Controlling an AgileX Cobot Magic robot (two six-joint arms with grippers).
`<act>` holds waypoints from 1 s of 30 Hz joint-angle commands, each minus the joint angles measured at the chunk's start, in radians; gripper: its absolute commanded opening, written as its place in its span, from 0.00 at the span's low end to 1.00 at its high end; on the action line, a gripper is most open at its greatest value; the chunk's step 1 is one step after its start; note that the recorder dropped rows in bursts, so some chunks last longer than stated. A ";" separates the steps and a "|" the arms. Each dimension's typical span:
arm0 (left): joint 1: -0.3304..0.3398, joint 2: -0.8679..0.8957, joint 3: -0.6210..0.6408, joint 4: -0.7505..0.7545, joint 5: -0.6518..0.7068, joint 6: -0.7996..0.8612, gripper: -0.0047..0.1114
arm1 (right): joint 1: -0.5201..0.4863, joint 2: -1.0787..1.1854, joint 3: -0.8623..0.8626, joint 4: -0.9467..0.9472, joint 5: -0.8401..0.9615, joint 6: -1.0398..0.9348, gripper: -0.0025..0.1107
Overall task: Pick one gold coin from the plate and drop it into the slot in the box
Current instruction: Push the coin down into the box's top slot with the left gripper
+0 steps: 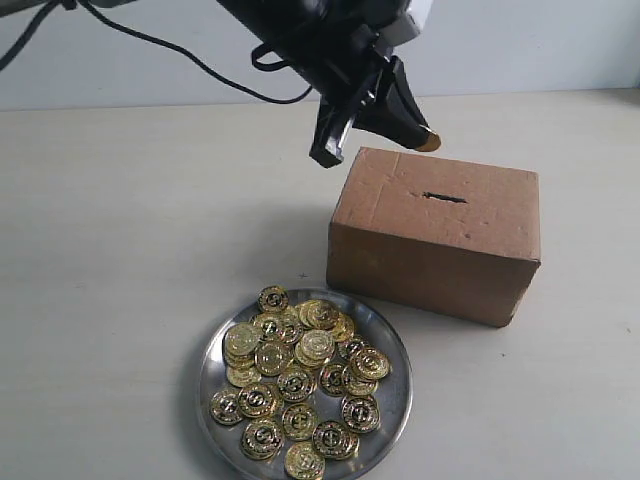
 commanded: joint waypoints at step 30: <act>-0.045 0.194 -0.133 -0.022 -0.028 -0.023 0.04 | -0.003 -0.007 0.004 0.096 -0.001 -0.097 0.81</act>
